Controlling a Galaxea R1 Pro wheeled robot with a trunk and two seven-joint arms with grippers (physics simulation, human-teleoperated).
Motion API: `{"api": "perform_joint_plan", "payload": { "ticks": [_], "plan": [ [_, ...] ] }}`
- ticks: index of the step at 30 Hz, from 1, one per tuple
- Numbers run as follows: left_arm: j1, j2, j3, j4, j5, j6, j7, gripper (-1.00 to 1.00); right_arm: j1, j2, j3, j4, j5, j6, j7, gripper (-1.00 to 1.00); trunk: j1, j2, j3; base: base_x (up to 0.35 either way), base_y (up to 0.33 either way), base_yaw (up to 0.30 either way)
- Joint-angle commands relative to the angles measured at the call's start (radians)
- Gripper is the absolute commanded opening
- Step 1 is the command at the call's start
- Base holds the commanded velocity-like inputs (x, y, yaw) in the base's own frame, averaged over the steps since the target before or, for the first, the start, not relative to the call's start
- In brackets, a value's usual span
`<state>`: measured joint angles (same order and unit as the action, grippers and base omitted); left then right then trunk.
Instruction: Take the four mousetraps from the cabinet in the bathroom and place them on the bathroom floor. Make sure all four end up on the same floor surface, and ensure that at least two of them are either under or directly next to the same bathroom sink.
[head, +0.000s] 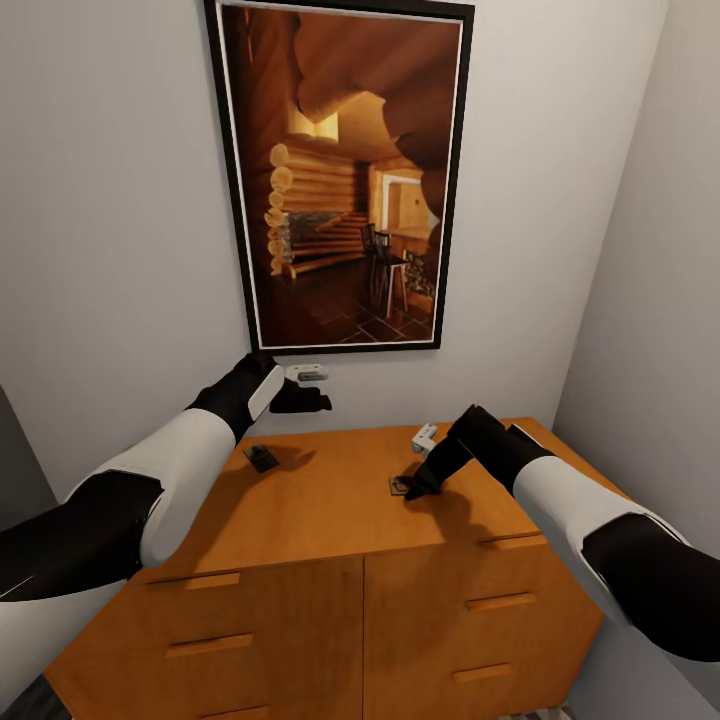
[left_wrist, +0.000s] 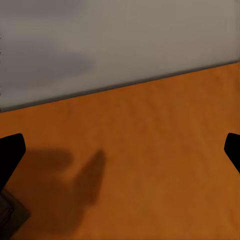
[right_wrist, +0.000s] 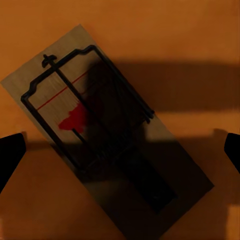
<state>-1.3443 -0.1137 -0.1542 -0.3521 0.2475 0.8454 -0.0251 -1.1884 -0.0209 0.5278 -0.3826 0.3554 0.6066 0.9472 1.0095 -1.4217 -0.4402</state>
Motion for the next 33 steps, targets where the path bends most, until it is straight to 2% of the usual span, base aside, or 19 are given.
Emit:
{"api": "perform_joint_plan", "payload": {
  "ticks": [1,33],
  "plan": [
    [-0.001,0.001,-0.007,-0.001,0.001,0.003,-0.003,1.0,0.019,-0.001,0.004,0.003,0.024,-0.005,0.005,1.0,0.0,0.0,-0.002,0.0,0.0,0.0],
    [-0.001,0.0,-0.007,-0.002,0.002,0.003,-0.003,1.0,0.019,-0.001,0.003,0.006,0.022,-0.005,0.004,1.0,0.0,0.0,-0.002,0.0,0.0,0.0]
  ]
}}
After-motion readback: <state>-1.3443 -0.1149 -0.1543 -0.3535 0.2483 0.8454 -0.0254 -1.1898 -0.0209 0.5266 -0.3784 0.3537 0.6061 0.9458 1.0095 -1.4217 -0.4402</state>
